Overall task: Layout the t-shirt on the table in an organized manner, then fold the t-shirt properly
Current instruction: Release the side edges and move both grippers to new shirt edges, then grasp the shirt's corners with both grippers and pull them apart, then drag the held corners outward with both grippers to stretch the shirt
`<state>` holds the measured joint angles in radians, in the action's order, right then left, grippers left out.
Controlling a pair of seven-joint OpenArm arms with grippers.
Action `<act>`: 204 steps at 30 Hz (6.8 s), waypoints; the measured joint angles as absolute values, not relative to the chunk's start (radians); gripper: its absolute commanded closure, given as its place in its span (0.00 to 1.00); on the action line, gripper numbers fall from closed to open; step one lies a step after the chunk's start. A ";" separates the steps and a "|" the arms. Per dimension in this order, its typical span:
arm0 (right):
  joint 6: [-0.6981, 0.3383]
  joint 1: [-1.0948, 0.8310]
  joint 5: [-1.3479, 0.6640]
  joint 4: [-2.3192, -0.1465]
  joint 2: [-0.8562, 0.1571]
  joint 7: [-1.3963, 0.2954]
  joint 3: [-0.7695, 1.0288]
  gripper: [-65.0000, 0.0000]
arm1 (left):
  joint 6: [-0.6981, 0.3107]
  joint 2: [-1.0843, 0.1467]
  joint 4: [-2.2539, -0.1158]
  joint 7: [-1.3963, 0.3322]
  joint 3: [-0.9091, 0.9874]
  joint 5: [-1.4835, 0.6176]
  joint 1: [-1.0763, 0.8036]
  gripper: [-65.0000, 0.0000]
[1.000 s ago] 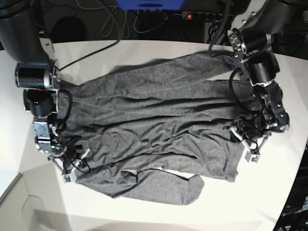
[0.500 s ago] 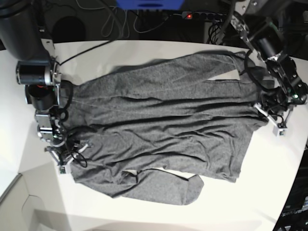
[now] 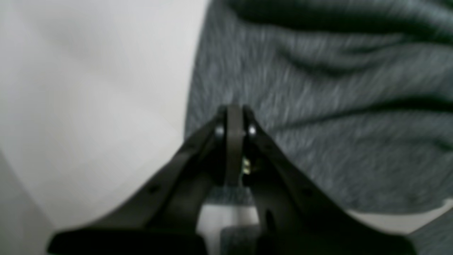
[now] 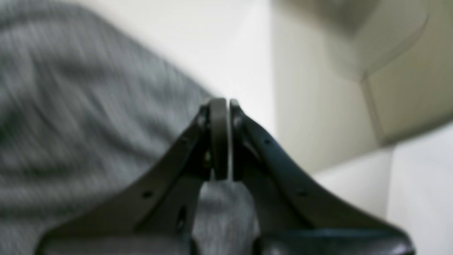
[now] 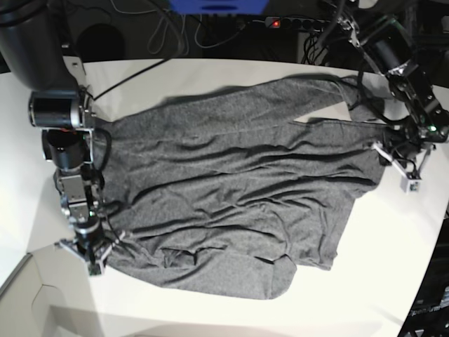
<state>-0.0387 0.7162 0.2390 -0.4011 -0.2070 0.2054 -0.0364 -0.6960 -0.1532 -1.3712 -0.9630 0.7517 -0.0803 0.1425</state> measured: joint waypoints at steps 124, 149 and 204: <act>-0.315 -0.193 0.077 -1.775 -0.035 -0.754 0.091 1.00 | -0.475 -0.152 -0.247 -0.229 0.089 -0.128 0.760 1.00; -0.315 -0.390 0.066 -1.786 -0.069 -0.722 0.220 1.00 | -0.500 -0.186 -0.247 -0.130 0.090 -0.150 0.699 1.00; -0.458 0.348 0.077 -1.214 -0.103 -0.736 0.161 1.00 | -0.472 -0.371 -1.073 -0.550 0.457 -0.624 0.122 1.00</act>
